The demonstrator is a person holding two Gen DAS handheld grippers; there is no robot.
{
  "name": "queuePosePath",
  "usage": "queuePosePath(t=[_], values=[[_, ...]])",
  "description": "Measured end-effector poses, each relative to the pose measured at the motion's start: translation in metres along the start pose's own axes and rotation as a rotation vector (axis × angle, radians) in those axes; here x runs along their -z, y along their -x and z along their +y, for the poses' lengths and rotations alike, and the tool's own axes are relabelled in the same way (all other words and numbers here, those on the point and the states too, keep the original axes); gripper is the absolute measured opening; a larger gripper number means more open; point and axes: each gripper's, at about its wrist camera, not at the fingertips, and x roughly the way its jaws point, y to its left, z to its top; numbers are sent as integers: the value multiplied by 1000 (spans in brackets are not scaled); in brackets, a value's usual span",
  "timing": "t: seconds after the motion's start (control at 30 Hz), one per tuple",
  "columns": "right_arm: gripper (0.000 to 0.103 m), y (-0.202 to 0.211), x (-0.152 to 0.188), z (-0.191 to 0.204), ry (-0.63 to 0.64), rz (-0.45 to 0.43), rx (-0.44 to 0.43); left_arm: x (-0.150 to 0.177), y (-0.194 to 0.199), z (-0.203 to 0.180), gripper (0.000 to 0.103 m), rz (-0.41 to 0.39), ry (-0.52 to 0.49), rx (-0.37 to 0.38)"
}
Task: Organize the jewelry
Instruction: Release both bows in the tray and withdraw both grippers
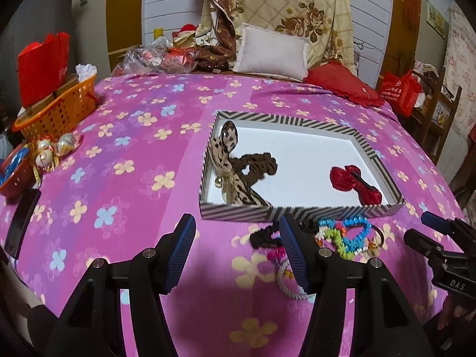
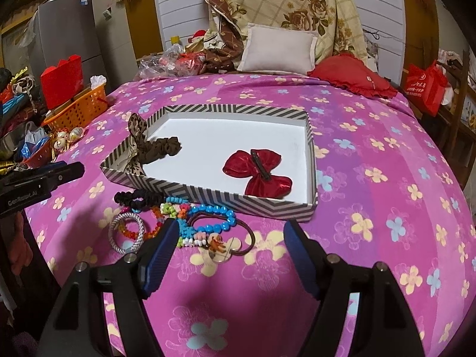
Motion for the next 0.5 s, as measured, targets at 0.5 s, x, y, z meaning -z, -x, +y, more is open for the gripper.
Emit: queuePosePath(t=[0.5], values=[[76, -6, 22, 1, 29, 50, -22, 34, -7, 4, 49, 92, -31, 67]])
